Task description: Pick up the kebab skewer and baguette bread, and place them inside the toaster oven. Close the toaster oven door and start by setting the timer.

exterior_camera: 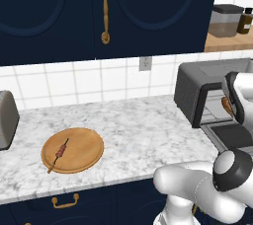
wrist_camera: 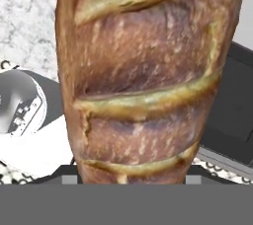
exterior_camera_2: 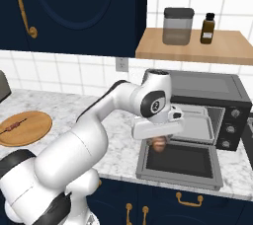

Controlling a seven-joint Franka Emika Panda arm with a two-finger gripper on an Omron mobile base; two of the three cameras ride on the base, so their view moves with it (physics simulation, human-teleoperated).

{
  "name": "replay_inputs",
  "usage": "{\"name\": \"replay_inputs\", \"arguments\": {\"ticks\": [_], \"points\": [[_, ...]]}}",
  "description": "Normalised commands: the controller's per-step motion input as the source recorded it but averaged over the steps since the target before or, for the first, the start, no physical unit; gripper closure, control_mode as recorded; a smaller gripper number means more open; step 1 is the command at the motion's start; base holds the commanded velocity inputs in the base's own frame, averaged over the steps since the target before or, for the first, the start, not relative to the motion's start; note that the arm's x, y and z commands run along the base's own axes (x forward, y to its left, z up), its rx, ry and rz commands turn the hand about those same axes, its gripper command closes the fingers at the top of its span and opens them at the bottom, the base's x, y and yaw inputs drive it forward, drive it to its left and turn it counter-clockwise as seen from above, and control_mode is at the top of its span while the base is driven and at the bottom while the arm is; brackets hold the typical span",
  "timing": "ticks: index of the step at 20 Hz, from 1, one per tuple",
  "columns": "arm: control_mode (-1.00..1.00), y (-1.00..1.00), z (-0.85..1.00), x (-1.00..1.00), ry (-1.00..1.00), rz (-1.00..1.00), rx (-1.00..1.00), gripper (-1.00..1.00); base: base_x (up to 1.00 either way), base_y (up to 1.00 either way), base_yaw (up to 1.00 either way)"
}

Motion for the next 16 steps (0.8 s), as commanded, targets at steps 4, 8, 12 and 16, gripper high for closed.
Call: {"name": "replay_inputs", "arguments": {"ticks": [4, 8, 12, 16], "points": [[-1.00, -0.34, -0.03, 0.14, 0.00, 0.07, 0.00, 1.00, 0.00, 0.00, 0.00], [-1.00, -0.06, 0.00, 0.18, 0.00, 0.08, -0.01, 1.00, 0.00, 0.00, 0.00], [-1.00, 0.00, 0.01, 0.31, 0.00, 0.11, 0.00, 1.00, 0.00, 0.00, 0.00], [-1.00, 0.00, -0.02, 0.21, 0.00, 0.10, -0.02, 1.00, 0.00, 0.00, 0.00]]}}
